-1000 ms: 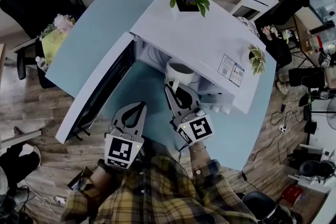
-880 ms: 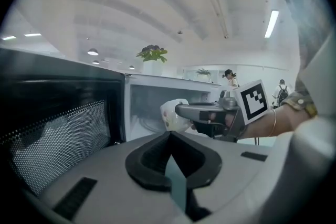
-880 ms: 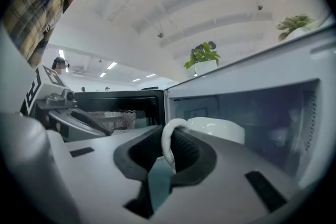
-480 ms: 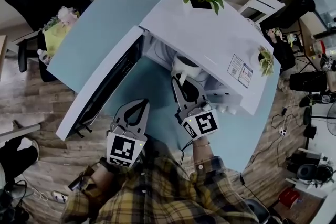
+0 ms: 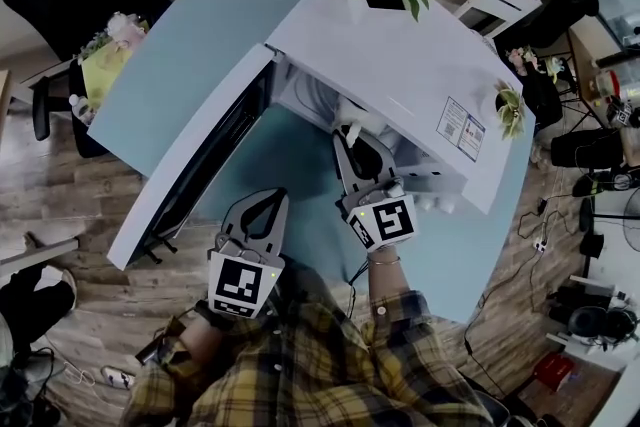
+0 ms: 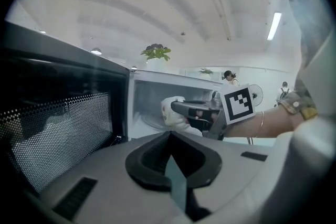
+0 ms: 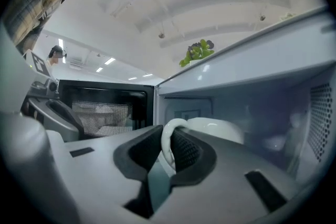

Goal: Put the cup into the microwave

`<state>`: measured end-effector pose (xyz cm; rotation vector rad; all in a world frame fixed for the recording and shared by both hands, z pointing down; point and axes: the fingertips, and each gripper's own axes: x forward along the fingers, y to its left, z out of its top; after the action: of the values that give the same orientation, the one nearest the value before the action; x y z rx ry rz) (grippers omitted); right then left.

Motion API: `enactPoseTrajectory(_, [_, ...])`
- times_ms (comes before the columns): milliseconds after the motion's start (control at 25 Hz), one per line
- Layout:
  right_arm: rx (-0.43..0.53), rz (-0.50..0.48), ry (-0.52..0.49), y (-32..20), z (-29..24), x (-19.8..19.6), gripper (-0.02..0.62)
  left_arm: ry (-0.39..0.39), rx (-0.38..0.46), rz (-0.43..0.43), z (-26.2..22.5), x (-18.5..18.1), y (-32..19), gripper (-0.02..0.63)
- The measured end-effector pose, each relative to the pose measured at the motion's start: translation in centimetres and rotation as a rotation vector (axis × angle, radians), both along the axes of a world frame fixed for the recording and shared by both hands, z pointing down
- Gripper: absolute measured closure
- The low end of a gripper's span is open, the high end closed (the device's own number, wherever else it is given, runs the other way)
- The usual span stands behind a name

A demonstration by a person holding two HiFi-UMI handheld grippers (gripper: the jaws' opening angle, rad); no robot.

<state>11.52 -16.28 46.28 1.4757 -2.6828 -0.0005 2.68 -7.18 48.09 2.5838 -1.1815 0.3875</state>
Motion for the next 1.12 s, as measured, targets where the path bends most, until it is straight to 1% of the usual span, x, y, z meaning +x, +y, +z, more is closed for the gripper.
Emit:
enactPoseTrajectory(400, [0.016,0.065,0.008,-1.4,0.9,0.9,0.545,0.01,-0.008,-0.008,0.3,-0.3,0.9,0.614])
enactPoseTrajectory(600, [0.028,0.117,0.029,-2.6,1.3,1.1,0.545,0.023,-0.027,-0.006,0.6,-0.4,1.5,0.614])
enactPoseTrajectory(760, [0.047,0.149,0.05,-3.7,1.5,1.1,0.545,0.02,-0.026,-0.009,0.6,-0.6,1.7,0.614])
enactPoseTrajectory(1120, [0.076,0.249,0.042,-5.3,1.5,1.4,0.545,0.019,-0.025,-0.017,0.7,-0.8,1.8,0.614])
